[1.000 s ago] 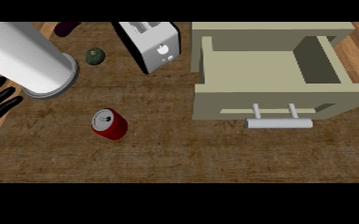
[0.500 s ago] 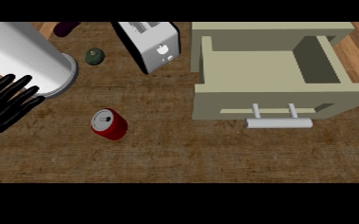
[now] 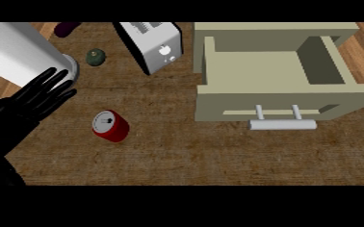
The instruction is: Pick up the can, place it into the drawer and close the drawer
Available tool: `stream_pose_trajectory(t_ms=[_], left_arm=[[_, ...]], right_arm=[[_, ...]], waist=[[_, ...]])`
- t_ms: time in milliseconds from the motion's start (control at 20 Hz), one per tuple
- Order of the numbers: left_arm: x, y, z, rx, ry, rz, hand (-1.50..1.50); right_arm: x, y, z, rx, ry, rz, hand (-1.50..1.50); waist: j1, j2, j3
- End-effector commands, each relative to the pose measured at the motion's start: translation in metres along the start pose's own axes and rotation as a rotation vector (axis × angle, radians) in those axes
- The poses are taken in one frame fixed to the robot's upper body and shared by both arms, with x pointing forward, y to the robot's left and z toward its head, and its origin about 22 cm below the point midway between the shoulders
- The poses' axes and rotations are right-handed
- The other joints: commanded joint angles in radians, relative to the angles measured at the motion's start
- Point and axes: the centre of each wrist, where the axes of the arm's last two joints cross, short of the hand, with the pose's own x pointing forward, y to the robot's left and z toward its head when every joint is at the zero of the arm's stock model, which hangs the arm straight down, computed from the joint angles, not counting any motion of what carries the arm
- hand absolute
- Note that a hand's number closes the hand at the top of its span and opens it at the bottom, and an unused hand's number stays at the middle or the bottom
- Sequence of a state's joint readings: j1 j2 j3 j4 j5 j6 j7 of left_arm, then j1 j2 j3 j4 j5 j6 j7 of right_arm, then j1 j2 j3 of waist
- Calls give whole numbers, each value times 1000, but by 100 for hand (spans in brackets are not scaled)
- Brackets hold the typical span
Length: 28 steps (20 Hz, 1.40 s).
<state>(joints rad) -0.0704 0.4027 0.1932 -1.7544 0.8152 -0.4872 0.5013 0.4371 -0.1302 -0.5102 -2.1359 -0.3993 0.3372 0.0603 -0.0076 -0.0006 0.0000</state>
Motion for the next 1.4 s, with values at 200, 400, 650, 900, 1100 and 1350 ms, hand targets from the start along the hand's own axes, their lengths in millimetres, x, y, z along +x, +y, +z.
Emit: stream_pose_trajectory(t_ms=[200,400,650,900,1100,1350], left_arm=[[-40,-11,-13,15,27,-34,-150],[-65,-7,-41,40,33,-61,-150],[-101,12,-19,94,63,-63,-150],[-109,42,-25,141,45,-75,-150],[-148,47,-19,172,40,-87,-150],[-168,50,-11,174,74,-76,-150]], right_arm=[[-1,-7,1,17,-10,6,-150],[1,-7,8,-3,-2,-8,-150],[5,-17,20,5,1,6,-150],[19,-21,27,1,3,-7,-150],[19,-16,11,-2,-11,2,-150],[13,3,12,-4,-4,7,-150]], waist=[[5,0,0],[-1,1,0],[-1,1,0],[-6,1,-1],[-4,3,-1],[0,2,-1]])
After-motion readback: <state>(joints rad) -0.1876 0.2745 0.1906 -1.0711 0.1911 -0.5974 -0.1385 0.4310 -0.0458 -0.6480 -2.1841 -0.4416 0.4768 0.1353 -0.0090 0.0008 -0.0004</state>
